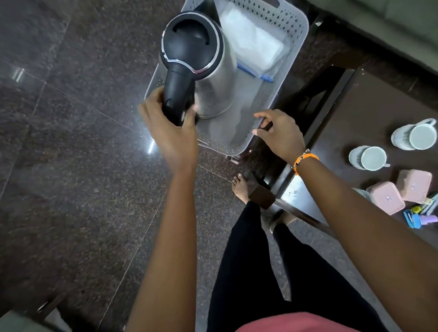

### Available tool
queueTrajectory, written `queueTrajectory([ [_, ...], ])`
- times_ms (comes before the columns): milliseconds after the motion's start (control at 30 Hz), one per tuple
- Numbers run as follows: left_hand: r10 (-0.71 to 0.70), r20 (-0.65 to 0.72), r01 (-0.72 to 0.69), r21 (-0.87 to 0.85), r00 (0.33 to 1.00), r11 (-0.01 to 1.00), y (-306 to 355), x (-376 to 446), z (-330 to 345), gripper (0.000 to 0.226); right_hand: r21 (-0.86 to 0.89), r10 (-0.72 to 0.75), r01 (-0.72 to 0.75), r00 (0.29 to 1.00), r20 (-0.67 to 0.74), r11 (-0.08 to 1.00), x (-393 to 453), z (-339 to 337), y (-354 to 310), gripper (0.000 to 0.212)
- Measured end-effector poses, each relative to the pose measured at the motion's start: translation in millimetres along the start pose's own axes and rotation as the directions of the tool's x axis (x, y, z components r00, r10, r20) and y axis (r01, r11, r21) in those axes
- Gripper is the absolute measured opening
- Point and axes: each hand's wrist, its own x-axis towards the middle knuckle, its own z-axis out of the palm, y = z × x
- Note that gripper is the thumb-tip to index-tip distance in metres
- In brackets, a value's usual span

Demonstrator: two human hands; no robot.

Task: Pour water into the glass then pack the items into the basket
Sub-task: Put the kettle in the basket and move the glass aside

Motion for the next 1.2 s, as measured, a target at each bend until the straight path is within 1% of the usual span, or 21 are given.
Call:
queueTrajectory([
  [67,0.086,-0.069,-0.082,0.058,0.994,0.995,5.7,-20.4,0.5,0.052,0.048,-0.030,0.032,0.999,-0.036,0.998,-11.4,-3.1,3.3,0.038],
  [100,0.142,-0.087,-0.134,0.091,0.986,0.987,9.1,-33.5,1.7,0.049,0.070,-0.037,0.040,0.998,-0.050,0.997,-19.0,-4.7,7.5,0.038],
  [133,0.195,-0.071,-0.186,0.111,0.978,0.976,12.7,-49.4,4.5,0.044,0.090,-0.036,0.042,0.998,-0.059,0.995,-28.7,-7.1,14.4,0.037],
  [167,0.226,-0.027,-0.222,0.105,0.974,0.969,14.5,-64.0,7.9,0.039,0.107,-0.034,0.040,0.998,-0.062,0.993,-38.3,-8.7,21.2,0.037],
  [200,0.227,0.042,-0.230,0.079,0.973,0.970,15.5,-77.9,12.3,0.036,0.118,-0.024,0.031,0.998,-0.059,0.993,-47.7,-9.7,28.7,0.036],
  [267,0.167,0.232,-0.174,0.011,0.958,0.985,16.7,-108.1,26.0,0.032,0.105,0.028,-0.022,0.998,-0.059,0.994,-70.5,-15.5,51.1,0.035],
  [300,0.125,0.336,-0.129,-0.010,0.934,0.992,16.6,-122.6,33.8,0.032,0.072,0.061,-0.057,0.996,-0.061,0.996,-82.1,-18.5,65.0,0.036],
  [333,0.096,0.435,-0.099,-0.017,0.896,0.995,15.7,-136.6,42.1,0.033,0.018,0.095,-0.094,0.993,-0.068,0.995,-93.3,-21.5,80.2,0.037],
  [400,0.104,0.590,-0.118,-0.016,0.800,0.993,12.6,-162.6,59.7,0.034,-0.110,0.172,-0.181,0.981,-0.088,0.977,-115.5,-27.9,113.7,0.044],
  [433,0.121,0.636,-0.142,-0.019,0.762,0.990,9.1,-169.9,66.2,0.035,-0.153,0.208,-0.221,0.973,-0.098,0.963,-124.0,-28.7,125.9,0.050],
  [533,0.126,0.725,-0.181,-0.002,0.677,0.984,0.6,-191.7,88.8,0.035,-0.175,0.322,-0.348,0.933,-0.162,0.921,-148.2,-31.7,163.3,0.072],
  [567,0.115,0.748,-0.188,0.014,0.654,0.982,-1.6,-198.7,95.6,0.035,-0.179,0.351,-0.378,0.922,-0.162,0.908,-155.2,-31.9,175.3,0.080],
  [667,0.087,0.805,-0.233,0.065,0.587,0.970,-7.8,-216.1,112.3,0.037,-0.248,0.421,-0.425,0.904,-0.071,0.871,-168.6,-29.9,203.8,0.100],
  [733,0.062,0.837,-0.256,0.095,0.543,0.962,-10.8,-227.2,121.5,0.038,-0.283,0.430,-0.423,0.902,-0.041,0.861,-172.4,-28.5,217.9,0.103],
  [800,0.038,0.861,-0.283,0.124,0.507,0.951,-12.3,-240.7,131.5,0.038,-0.298,0.370,-0.373,0.926,-0.067,0.879,-173.1,-28.9,231.1,0.094],
  [900,0.002,0.869,-0.283,0.159,0.495,0.946,-11.3,-259.2,145.7,0.038,-0.267,0.297,-0.301,0.953,-0.057,0.915,-170.5,-34.2,244.7,0.084],
  [967,-0.018,0.860,-0.259,0.173,0.510,0.950,-7.2,-271.7,153.3,0.038,-0.232,0.276,-0.277,0.960,-0.037,0.932,-170.7,-39.6,250.8,0.084],
  [1033,-0.021,0.845,-0.219,0.162,0.534,0.962,0.3,-283.9,162.6,0.036,-0.183,0.257,-0.263,0.965,-0.054,0.947,-174.0,-48.5,255.9,0.084],
  [1133,-0.020,0.828,-0.162,0.133,0.560,0.978,18.1,-300.0,180.7,0.036,-0.116,0.248,-0.266,0.957,-0.150,0.957,-181.5,-70.4,261.5,0.086],
  [1200,-0.004,0.826,-0.161,0.115,0.564,0.980,31.4,-310.1,193.8,0.036,-0.034,0.258,-0.272,0.938,-0.231,0.962,-185.9,-89.9,265.1,0.086],
])
